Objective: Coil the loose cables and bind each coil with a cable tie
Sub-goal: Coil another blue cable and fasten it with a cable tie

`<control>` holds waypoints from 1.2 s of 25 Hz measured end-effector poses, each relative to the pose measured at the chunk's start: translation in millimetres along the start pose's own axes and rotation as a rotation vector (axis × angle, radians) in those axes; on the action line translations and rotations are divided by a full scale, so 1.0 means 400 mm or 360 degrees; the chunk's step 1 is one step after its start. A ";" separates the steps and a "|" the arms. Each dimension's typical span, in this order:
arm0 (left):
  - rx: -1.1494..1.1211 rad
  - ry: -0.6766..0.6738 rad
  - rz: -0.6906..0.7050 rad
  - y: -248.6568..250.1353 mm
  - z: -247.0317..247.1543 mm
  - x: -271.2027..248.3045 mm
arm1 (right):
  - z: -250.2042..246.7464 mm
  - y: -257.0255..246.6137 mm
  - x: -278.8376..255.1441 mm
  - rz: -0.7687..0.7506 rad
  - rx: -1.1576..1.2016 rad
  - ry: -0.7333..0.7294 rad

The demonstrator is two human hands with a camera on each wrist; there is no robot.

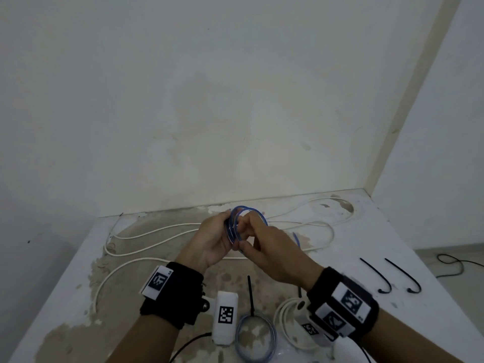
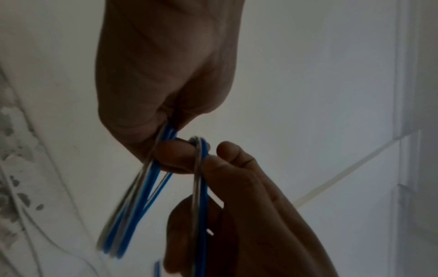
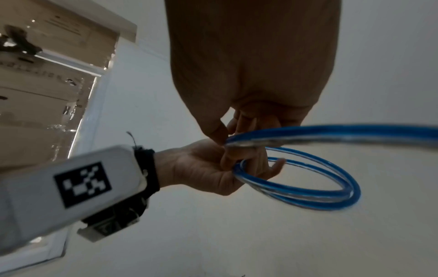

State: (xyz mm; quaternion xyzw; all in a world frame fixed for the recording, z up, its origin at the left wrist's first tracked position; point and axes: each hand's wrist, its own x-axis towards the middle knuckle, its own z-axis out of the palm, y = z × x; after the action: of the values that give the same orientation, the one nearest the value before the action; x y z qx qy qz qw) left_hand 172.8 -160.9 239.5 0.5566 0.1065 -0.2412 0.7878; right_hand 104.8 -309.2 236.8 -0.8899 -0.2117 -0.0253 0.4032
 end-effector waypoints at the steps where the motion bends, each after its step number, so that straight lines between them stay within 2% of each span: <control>1: -0.0002 -0.0007 -0.0022 -0.001 -0.003 0.002 | 0.015 0.007 -0.005 -0.0052 -0.0121 0.0046; 3: -0.0149 -0.0093 -0.0106 -0.002 -0.002 0.001 | 0.038 0.017 -0.014 -0.0107 -0.0139 0.0119; 5: -0.0285 -0.0147 -0.0161 0.000 0.000 -0.002 | 0.053 0.031 -0.026 -0.0069 0.0079 0.0112; 7: -0.0336 -0.0123 -0.0120 0.005 -0.001 -0.002 | 0.060 0.050 -0.045 -0.0004 0.0169 0.0081; 9: -0.0341 -0.0100 -0.0056 0.009 -0.006 0.001 | 0.069 0.087 -0.073 0.0019 -0.0073 0.0123; 11: -0.0333 -0.0107 -0.0013 0.007 -0.011 0.001 | 0.073 0.137 -0.097 0.0009 -0.0418 0.0286; 13: -0.0366 -0.0139 0.0033 0.003 -0.011 -0.004 | 0.071 0.178 -0.114 0.0097 -0.0472 0.0415; 15: -0.0486 -0.0162 0.0100 0.001 -0.007 -0.006 | 0.068 0.196 -0.127 0.0383 -0.0139 0.0379; 19: -0.0741 -0.0137 0.0190 -0.003 0.003 -0.008 | 0.051 0.168 -0.139 0.1121 0.0936 0.0227; 22: -0.0848 -0.0161 0.0204 -0.010 0.013 -0.014 | 0.049 0.143 -0.114 0.1364 0.1449 0.0160; 24: -0.0815 -0.0150 0.0218 -0.014 0.015 -0.015 | 0.046 0.132 -0.086 0.1332 0.1841 0.0213; 26: -0.0690 -0.0137 0.0184 -0.025 0.011 -0.017 | 0.030 0.128 -0.060 0.1143 0.2000 0.0417; 28: -0.0508 -0.0153 0.0095 -0.043 0.005 -0.023 | 0.017 0.129 -0.043 0.0924 0.1770 0.0588; 30: -0.0344 -0.0141 0.0030 -0.057 0.005 -0.029 | 0.010 0.123 -0.038 0.0755 0.1340 0.0676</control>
State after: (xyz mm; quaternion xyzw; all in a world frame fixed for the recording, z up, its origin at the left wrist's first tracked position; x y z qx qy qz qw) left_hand 151.3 -165.8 226.4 0.4582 0.0918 -0.2451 0.8495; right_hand 110.0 -340.2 196.1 -0.6496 0.0899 -0.0259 0.7545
